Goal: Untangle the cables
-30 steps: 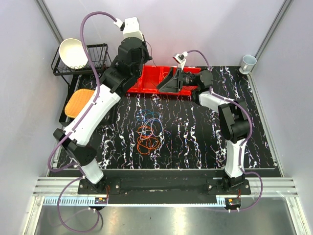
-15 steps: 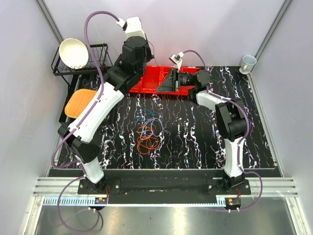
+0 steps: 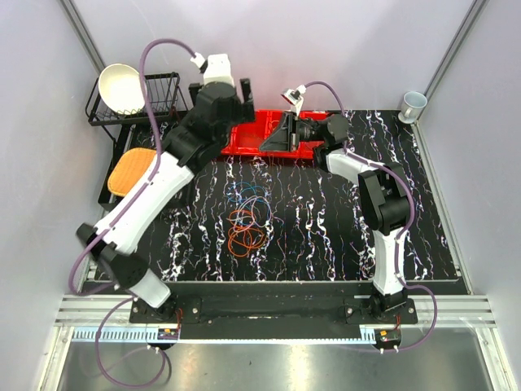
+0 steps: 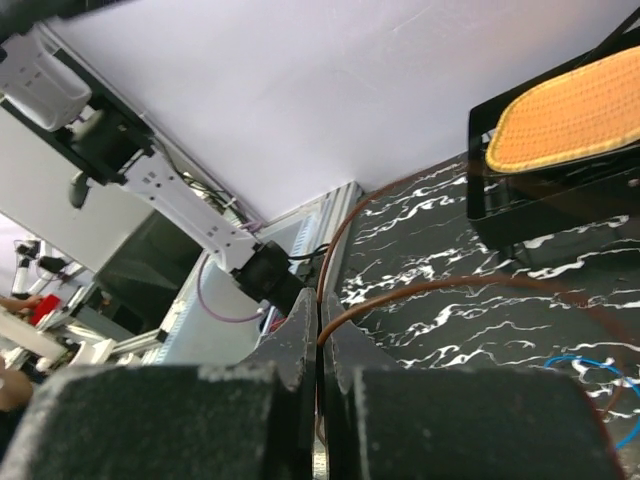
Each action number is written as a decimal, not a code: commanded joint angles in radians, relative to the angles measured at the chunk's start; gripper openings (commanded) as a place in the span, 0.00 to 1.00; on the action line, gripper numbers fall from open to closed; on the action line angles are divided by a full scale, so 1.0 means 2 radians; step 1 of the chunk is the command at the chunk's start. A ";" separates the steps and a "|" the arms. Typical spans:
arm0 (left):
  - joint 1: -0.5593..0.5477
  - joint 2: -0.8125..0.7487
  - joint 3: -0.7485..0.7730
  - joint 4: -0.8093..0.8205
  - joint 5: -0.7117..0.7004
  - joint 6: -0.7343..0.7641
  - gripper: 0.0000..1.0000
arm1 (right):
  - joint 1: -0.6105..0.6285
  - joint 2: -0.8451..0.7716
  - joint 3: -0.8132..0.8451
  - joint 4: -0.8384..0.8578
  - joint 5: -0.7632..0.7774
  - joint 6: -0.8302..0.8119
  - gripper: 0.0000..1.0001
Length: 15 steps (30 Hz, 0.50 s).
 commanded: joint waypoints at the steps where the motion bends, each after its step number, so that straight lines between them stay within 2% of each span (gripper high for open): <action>1: -0.003 -0.080 -0.061 0.001 0.047 0.000 0.82 | 0.004 -0.021 0.010 -0.069 0.031 -0.098 0.00; 4: -0.015 -0.100 -0.115 0.009 0.093 0.015 0.79 | 0.004 -0.033 0.007 -0.153 0.052 -0.163 0.00; 9: -0.052 -0.111 -0.181 0.042 0.094 0.038 0.77 | 0.004 -0.050 0.008 -0.283 0.099 -0.250 0.00; 15: -0.062 -0.066 -0.183 0.051 0.107 0.049 0.74 | 0.004 -0.061 0.004 -0.306 0.117 -0.266 0.00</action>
